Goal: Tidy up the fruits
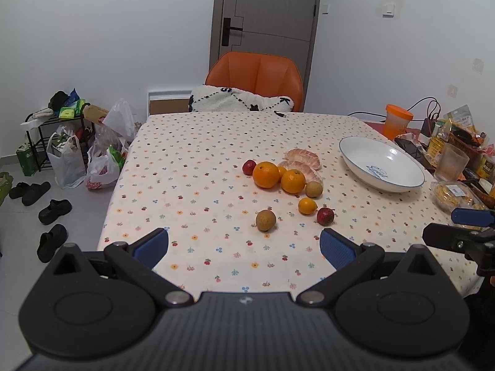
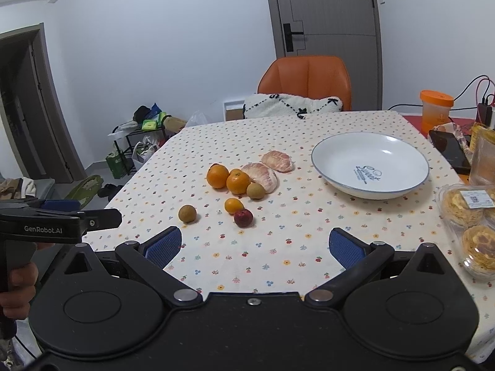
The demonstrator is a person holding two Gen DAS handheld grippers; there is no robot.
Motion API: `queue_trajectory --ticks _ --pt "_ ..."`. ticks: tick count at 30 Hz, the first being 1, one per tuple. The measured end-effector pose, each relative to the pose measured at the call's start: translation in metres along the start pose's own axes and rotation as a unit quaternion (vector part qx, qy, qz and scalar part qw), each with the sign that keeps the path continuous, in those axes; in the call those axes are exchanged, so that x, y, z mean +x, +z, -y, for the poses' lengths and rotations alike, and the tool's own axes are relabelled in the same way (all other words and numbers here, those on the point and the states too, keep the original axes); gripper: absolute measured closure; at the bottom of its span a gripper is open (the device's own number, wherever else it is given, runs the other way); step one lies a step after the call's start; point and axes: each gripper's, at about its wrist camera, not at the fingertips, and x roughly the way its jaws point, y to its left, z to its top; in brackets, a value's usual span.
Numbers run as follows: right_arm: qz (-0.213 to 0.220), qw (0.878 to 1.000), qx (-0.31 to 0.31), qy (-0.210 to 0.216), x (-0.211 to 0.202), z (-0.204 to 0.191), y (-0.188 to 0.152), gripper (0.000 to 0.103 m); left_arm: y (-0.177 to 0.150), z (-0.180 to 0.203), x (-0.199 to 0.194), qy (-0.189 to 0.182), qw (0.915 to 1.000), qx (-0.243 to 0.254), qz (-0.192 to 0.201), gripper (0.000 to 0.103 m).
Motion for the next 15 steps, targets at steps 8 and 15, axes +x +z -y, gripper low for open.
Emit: queue_trajectory --ticks 8,15 --pt "-0.005 1.0 0.003 0.005 0.017 0.005 0.002 0.0 0.001 -0.005 0.021 -0.012 0.9999 -0.01 0.002 0.0" --pt "-0.004 1.0 0.002 0.023 0.038 0.01 0.003 0.0 0.001 -0.004 0.043 -0.013 0.9997 -0.018 -0.005 0.002"
